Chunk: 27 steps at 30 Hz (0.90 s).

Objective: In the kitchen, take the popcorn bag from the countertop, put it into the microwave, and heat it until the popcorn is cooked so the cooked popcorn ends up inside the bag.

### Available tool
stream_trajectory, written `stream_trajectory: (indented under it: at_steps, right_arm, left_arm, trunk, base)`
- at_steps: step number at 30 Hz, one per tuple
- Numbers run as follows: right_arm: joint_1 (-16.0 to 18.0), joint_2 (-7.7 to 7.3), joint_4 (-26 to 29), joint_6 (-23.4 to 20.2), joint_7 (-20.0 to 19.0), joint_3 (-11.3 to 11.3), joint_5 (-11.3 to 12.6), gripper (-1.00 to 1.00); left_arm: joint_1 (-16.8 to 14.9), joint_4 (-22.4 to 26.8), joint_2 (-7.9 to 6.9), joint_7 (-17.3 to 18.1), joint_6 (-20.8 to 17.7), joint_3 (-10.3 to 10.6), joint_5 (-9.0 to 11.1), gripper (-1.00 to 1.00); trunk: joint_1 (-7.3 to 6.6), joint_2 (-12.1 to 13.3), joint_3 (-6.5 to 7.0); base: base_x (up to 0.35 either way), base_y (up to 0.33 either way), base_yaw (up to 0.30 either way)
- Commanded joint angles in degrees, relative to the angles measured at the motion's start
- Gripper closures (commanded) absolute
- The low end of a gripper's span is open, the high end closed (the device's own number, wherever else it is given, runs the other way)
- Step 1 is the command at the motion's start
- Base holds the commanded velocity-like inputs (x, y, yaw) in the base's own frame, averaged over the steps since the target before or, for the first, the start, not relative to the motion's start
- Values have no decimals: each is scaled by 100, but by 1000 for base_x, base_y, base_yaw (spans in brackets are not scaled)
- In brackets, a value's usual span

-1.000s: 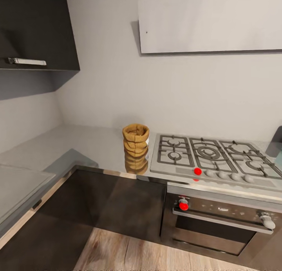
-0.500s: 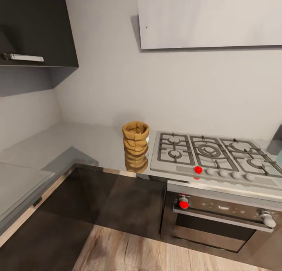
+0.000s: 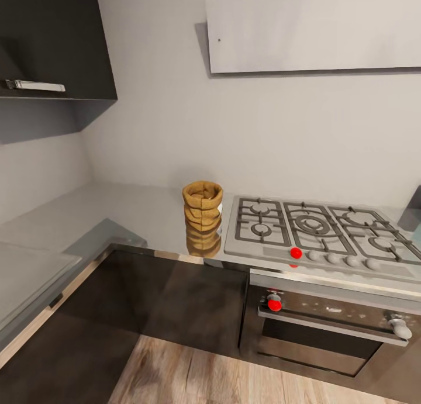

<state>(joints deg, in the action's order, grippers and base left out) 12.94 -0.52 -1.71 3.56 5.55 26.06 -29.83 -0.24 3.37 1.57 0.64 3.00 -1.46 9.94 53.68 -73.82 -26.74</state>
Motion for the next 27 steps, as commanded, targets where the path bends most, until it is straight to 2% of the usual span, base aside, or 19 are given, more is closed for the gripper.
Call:
stream_trajectory:
  at_steps: [1,5,9,13,15,17,19,20,21,23,24,25,27]
  right_arm:
    - [7,5,-20,30,26,49,-56,-100]
    - [7,16,-23,31,25,49,-51,-100]
    - [7,-50,-4,53,60,49,-72,-100]
    - [7,-54,23,30,68,55,-95,-100]
    - [7,-38,177,29,39,57,-102,-100]
    - [7,31,627,-7,-20,57,-125,-100]
    - [7,207,1284,-217,-143,46,-321,-100]
    - [7,374,1862,-537,-329,16,-525,-100]
    - [7,493,2271,-798,-509,-7,-627,-100]
    - [7,698,3054,-1334,-960,-42,-739,-100]
    - [7,802,3580,-1702,-1336,-103,-780,-100]
    - [7,866,3897,-1934,-1577,-189,-795,-100]
    - [7,961,4484,-2416,-2008,-498,-805,-100]
  left_arm:
    - [-2,-3,1,8,16,-12,34,-100]
    - [-2,-3,1,11,16,-12,34,-100]
    - [-2,-3,0,14,17,-12,34,-100]
    - [-2,-3,0,15,16,-12,34,-100]
    - [-2,-3,1,15,16,-12,34,-100]
    - [-2,-3,1,15,16,-12,34,-100]
    - [-2,-3,1,15,16,-12,34,-100]
    - [-2,-3,1,15,16,-12,34,-100]
    - [-2,-3,1,15,16,-12,34,-100]
    - [-2,-3,1,15,16,-12,34,-100]
    - [-2,-3,1,15,16,-12,33,-100]
    - [-2,-3,1,15,16,-10,31,-100]
    - [-2,-3,1,15,16,-7,29,-100]
  trunk:
    - [0,-3,-5]
    - [0,-3,-5]
    - [0,-3,-5]
    - [0,-3,-5]
    - [0,-3,-5]
    - [0,-3,-5]
    - [0,-3,-5]
    - [0,-3,-5]
    - [0,-3,-5]
    - [0,-3,-5]
    - [0,-3,-5]
    - [0,-3,-5]
    - [0,-3,-5]
  base:
    - [0,0,0]
    - [0,0,0]
    - [0,0,0]
    - [0,0,0]
    - [0,0,0]
    - [0,0,0]
    - [0,0,0]
    - [0,0,0]
    - [0,0,0]
    - [0,0,0]
    - [0,0,0]
    - [0,0,0]
    - [0,0,0]
